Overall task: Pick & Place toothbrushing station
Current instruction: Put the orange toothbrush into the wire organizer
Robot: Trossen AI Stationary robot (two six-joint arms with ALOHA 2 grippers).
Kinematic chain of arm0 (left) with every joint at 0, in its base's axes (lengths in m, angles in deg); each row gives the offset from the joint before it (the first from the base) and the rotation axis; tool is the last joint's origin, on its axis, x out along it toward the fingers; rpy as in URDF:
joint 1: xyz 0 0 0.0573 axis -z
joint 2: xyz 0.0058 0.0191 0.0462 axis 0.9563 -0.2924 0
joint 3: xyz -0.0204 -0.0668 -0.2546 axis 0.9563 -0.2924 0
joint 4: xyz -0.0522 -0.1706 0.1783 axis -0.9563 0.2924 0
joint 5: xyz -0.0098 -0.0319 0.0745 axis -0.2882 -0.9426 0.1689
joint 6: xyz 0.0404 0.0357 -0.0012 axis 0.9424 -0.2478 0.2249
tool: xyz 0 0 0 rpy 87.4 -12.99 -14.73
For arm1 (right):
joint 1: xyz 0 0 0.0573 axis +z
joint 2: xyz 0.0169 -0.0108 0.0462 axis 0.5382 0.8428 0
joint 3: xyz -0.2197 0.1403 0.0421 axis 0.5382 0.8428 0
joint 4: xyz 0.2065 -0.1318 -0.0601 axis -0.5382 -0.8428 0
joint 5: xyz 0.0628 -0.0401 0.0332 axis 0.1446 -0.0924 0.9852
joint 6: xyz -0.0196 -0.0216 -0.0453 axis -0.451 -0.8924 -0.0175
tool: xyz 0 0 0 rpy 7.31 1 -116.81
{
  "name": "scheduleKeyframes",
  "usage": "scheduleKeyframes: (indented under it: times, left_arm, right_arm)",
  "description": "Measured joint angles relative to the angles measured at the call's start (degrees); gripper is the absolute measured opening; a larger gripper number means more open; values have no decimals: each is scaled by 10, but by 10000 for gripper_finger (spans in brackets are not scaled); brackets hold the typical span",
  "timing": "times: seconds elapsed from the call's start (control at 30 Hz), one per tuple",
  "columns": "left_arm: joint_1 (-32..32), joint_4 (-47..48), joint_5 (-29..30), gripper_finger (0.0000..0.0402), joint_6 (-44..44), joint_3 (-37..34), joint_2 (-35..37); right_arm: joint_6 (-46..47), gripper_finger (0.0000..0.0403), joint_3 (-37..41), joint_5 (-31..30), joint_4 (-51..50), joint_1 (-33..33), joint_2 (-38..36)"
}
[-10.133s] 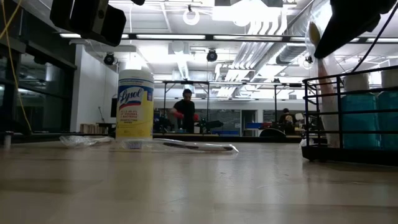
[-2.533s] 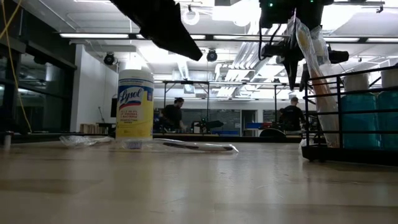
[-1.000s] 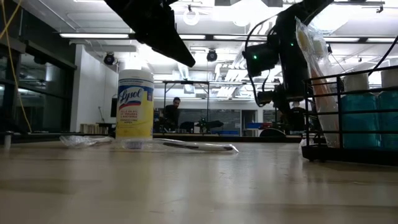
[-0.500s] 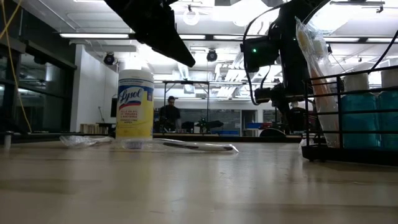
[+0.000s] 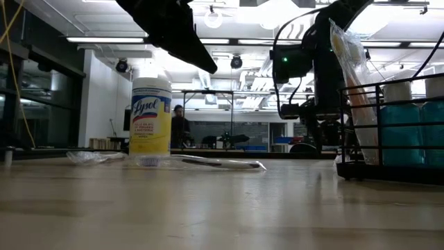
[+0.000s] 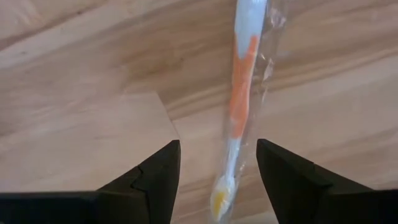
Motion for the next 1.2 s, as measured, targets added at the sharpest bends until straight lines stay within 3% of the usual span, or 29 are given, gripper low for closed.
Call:
scheduleKeyframes:
  times: [0.37,0.73,0.9,1.2]
  left_arm:
    - [0,0,0,131,-1,0,0]
    - [0,0,0,131,-1,0,0]
    - [0,0,0,131,-1,0,0]
    - [0,0,0,131,-1,0,0]
  right_arm:
    - [30,203,0,-1,-14,22,0]
    - [45,201,37,15,50,24,13]
    - [37,168,37,18,49,25,13]
    - [25,68,37,14,49,25,13]
